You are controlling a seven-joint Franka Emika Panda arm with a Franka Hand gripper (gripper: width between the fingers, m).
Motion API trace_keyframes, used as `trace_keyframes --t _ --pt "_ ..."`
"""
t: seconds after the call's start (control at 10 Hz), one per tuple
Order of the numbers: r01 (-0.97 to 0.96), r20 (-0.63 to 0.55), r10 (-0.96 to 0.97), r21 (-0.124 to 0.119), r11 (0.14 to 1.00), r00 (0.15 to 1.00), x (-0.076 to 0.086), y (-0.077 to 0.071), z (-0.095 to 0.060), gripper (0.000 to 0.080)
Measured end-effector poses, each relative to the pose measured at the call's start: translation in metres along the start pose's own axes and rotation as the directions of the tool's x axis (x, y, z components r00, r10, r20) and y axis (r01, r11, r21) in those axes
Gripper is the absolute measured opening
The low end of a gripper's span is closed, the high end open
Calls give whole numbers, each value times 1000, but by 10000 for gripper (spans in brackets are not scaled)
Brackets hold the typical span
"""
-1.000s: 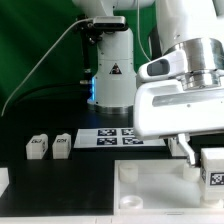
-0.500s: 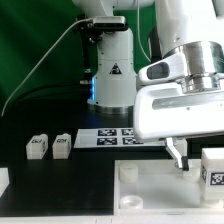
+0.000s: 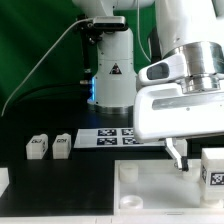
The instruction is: Assemble one leg
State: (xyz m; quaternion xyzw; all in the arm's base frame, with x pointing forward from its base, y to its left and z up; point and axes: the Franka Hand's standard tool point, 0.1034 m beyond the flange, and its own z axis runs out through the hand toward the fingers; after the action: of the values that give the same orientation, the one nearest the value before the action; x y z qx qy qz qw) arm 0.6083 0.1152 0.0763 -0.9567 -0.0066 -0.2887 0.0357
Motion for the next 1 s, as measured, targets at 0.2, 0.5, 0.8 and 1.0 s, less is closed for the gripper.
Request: trace_keyframes --t 0.2,0.5,0.8,1.0 --pt "-16 125 14 18 1000 992 0 -3 -1 649" --pt "-26 183 21 24 999 983 9 -2 -4 649" --pt "-26 183 21 24 999 983 9 -2 -4 649" --pt "-26 183 21 24 999 983 9 -2 -4 649"
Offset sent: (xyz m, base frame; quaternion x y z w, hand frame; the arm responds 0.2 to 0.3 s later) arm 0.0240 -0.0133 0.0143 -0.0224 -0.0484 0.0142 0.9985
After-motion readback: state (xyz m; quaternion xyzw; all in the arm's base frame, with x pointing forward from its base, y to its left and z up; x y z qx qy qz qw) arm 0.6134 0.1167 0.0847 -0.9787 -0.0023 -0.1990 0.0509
